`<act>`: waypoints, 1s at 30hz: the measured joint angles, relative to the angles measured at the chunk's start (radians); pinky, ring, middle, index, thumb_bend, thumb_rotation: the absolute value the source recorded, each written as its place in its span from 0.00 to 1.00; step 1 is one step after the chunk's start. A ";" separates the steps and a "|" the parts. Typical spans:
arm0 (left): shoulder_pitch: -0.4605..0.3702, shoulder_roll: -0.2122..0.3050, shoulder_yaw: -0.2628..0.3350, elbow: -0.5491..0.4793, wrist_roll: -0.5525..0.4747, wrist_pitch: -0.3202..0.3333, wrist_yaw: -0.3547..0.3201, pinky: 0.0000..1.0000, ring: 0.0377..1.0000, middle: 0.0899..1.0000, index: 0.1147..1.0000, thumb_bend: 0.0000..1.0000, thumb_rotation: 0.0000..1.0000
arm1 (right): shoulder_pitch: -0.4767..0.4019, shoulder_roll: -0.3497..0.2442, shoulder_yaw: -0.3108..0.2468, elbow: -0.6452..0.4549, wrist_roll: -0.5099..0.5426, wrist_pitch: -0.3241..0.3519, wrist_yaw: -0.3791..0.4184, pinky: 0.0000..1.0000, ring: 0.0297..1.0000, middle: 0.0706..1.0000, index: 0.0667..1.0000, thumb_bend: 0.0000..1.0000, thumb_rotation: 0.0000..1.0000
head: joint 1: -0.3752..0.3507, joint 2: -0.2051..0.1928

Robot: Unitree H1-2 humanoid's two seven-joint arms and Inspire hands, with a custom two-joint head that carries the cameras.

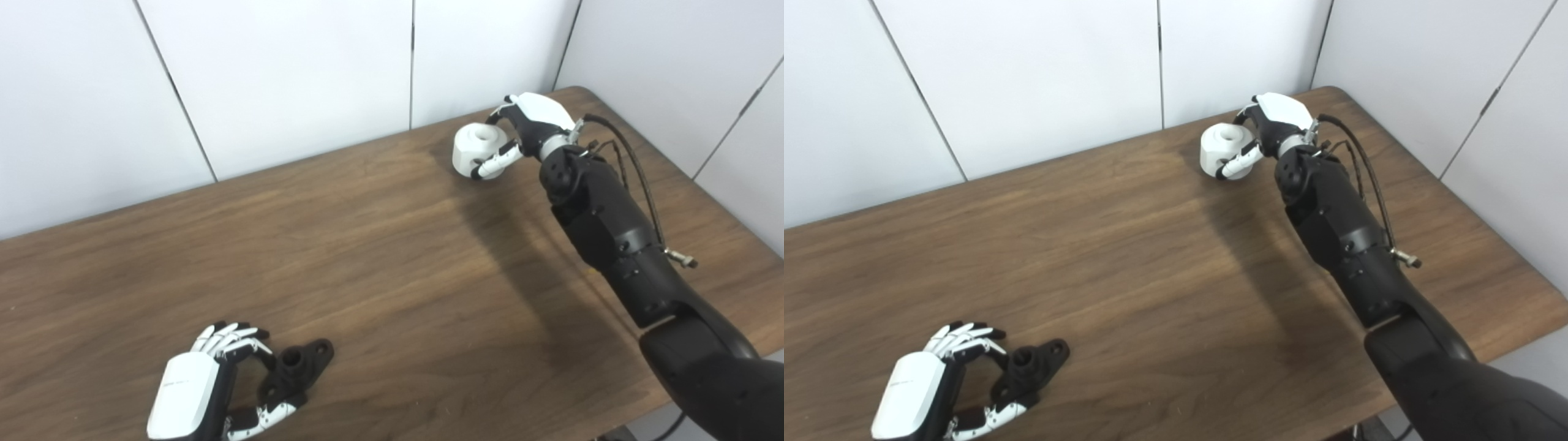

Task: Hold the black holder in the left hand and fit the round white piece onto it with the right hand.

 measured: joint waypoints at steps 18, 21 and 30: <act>-0.001 0.000 0.000 0.000 0.001 0.001 -0.001 0.90 0.82 0.70 0.42 0.52 0.04 | 0.001 -0.002 0.001 0.001 0.001 0.000 -0.003 1.00 1.00 0.96 0.68 0.91 0.36 | -0.003 0.002; -0.001 0.000 0.000 0.000 0.001 0.001 -0.001 0.90 0.82 0.70 0.42 0.52 0.04 | 0.001 -0.002 0.001 0.001 0.007 0.000 -0.003 1.00 1.00 0.95 0.67 0.90 0.35 | -0.003 0.002; -0.001 0.000 0.000 0.000 0.001 0.001 -0.001 0.90 0.82 0.71 0.42 0.52 0.04 | 0.005 -0.002 0.000 0.001 0.046 -0.004 -0.038 1.00 1.00 0.91 0.51 0.66 0.20 | 0.003 0.000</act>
